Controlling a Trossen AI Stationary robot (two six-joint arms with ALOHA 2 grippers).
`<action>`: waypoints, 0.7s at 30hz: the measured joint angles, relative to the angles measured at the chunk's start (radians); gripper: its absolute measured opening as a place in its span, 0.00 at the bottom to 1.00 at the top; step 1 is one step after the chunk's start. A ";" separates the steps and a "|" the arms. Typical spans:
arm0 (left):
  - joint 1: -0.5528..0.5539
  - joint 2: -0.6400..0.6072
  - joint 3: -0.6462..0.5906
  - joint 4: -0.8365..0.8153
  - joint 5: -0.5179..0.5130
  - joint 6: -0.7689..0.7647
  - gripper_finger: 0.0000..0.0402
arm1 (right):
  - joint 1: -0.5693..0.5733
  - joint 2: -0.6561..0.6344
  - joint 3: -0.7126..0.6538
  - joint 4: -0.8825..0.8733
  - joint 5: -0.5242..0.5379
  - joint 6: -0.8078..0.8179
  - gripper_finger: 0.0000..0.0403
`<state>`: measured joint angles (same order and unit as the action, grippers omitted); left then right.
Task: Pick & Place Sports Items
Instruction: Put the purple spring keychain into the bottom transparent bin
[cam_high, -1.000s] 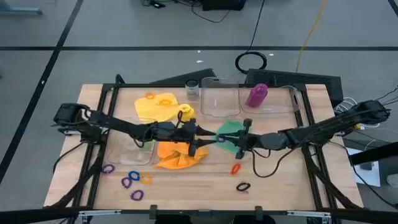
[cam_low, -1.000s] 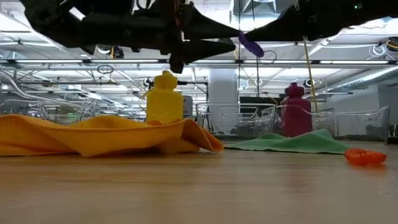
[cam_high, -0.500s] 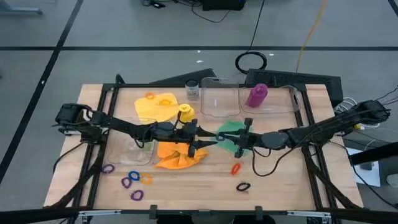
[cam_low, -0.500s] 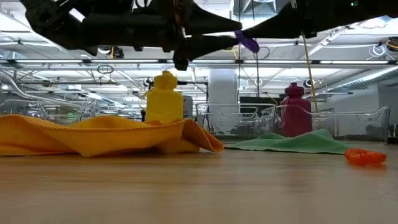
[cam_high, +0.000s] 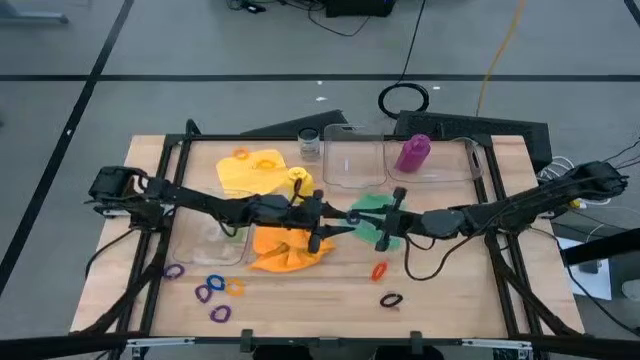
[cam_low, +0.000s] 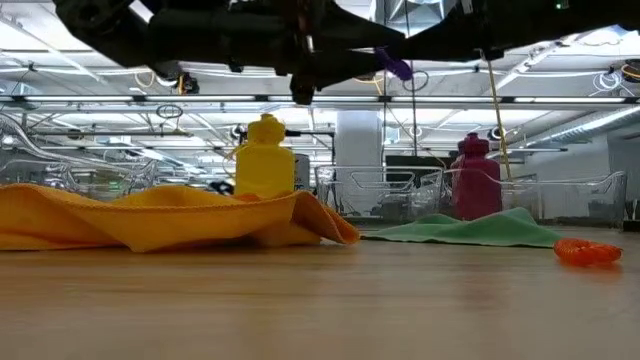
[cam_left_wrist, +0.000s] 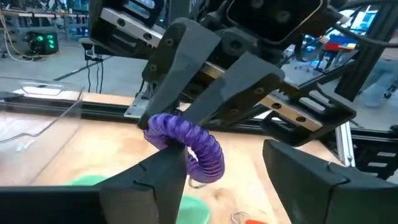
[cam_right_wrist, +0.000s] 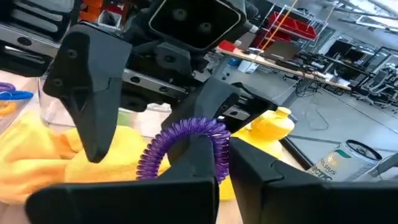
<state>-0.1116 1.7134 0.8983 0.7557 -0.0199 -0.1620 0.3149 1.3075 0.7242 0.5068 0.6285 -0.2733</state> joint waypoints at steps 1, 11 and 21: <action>0.000 0.000 0.001 -0.001 -0.002 0.000 0.41 | 0.000 0.000 0.000 -0.001 0.000 0.000 0.00; 0.007 0.000 0.003 -0.045 -0.007 -0.001 0.02 | 0.000 0.000 0.000 -0.003 -0.001 0.000 0.00; 0.027 0.000 0.003 -0.095 -0.008 0.003 0.02 | 0.001 -0.006 0.000 -0.003 -0.001 -0.012 0.15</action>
<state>-0.0845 1.7134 0.9009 0.6611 -0.0284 -0.1587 0.3157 1.3017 0.7242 0.5034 0.6277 -0.2857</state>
